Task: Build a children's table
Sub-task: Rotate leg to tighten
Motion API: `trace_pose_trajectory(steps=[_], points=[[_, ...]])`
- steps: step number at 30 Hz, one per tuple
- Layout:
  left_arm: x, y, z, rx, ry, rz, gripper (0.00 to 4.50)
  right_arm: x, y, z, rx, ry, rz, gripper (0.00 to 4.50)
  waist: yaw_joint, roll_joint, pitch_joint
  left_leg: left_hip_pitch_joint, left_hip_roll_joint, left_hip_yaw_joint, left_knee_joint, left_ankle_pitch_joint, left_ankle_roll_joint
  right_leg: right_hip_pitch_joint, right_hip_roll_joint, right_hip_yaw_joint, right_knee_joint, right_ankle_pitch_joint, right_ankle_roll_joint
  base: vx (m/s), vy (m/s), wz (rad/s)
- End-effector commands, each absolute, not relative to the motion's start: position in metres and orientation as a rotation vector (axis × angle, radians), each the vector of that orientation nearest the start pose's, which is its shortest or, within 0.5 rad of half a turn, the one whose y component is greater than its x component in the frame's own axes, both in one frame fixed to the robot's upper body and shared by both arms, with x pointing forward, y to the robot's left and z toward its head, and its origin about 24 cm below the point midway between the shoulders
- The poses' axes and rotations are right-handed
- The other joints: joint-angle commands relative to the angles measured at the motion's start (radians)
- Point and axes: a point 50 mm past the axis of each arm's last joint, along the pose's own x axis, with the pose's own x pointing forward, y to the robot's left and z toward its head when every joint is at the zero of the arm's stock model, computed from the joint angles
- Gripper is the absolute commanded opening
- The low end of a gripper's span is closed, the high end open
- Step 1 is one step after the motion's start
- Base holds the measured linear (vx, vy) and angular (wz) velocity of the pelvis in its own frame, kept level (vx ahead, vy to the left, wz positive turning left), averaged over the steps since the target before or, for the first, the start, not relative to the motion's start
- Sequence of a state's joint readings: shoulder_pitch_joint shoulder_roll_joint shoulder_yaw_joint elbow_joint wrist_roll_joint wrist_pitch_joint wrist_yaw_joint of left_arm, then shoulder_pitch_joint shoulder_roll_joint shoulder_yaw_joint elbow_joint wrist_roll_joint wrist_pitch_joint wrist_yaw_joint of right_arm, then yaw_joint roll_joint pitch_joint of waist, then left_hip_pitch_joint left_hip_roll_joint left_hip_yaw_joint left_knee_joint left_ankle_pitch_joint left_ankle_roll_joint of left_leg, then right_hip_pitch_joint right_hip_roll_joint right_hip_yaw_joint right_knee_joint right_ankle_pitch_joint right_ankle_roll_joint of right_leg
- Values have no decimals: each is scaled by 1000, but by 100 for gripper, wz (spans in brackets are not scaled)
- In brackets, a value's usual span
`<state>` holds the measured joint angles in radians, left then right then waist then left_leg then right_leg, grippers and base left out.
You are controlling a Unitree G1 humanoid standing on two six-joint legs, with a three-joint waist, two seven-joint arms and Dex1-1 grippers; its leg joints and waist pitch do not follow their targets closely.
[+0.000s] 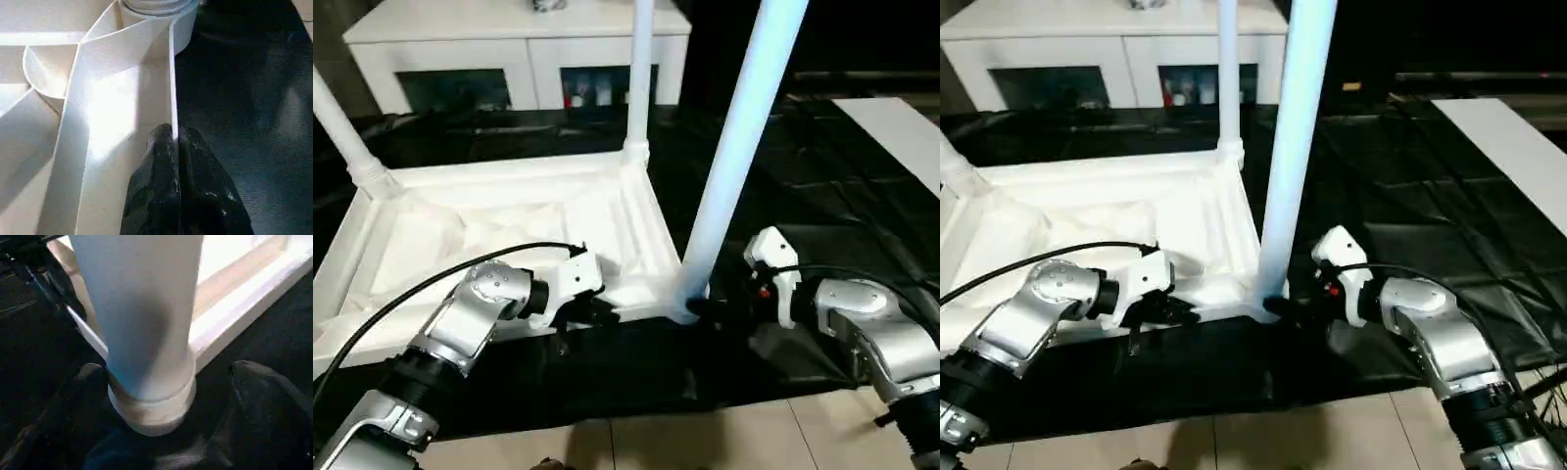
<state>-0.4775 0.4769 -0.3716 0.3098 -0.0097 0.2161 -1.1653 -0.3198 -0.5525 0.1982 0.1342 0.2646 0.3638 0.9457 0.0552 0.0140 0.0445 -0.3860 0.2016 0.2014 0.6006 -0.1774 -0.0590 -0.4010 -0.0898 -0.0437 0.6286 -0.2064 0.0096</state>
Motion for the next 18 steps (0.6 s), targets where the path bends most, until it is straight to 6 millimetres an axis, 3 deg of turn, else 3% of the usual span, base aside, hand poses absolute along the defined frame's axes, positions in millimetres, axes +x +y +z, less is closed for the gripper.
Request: trace_pose_trajectory(steps=[1, 8, 9, 18], points=[[293, 128, 61, 503, 441, -1386, 0, 285, -171, 69, -237, 390, 1057, 431, 0, -8, -57, 24, 29, -14, -73, -237, 25, 39, -44, 37, -83, -170, -228, 0, 0, 0], [294, 128, 64, 503, 431, -1380, 0, 287, -170, 70, -216, 390, 1056, 431, 3, -8, -61, 21, 28, -14, -68, -180, 40, 41, -42, 35, -73, -86, -237, 0, 0, 0], [294, 128, 64, 503, 432, -1380, 0, 287, -170, 69, -214, 390, 1055, 405, 4, -9, -61, 21, 28, -14, -68, -181, 40, 41, -41, 36, -73, -84, -238, 0, 0, 0], [293, 130, 63, 509, 444, -1377, 0, 284, -169, 64, -206, 419, 1081, 332, 4, -9, -62, 20, 28, -14, -67, -173, 45, 43, -42, 35, -72, -80, -239, 0, 0, 0]])
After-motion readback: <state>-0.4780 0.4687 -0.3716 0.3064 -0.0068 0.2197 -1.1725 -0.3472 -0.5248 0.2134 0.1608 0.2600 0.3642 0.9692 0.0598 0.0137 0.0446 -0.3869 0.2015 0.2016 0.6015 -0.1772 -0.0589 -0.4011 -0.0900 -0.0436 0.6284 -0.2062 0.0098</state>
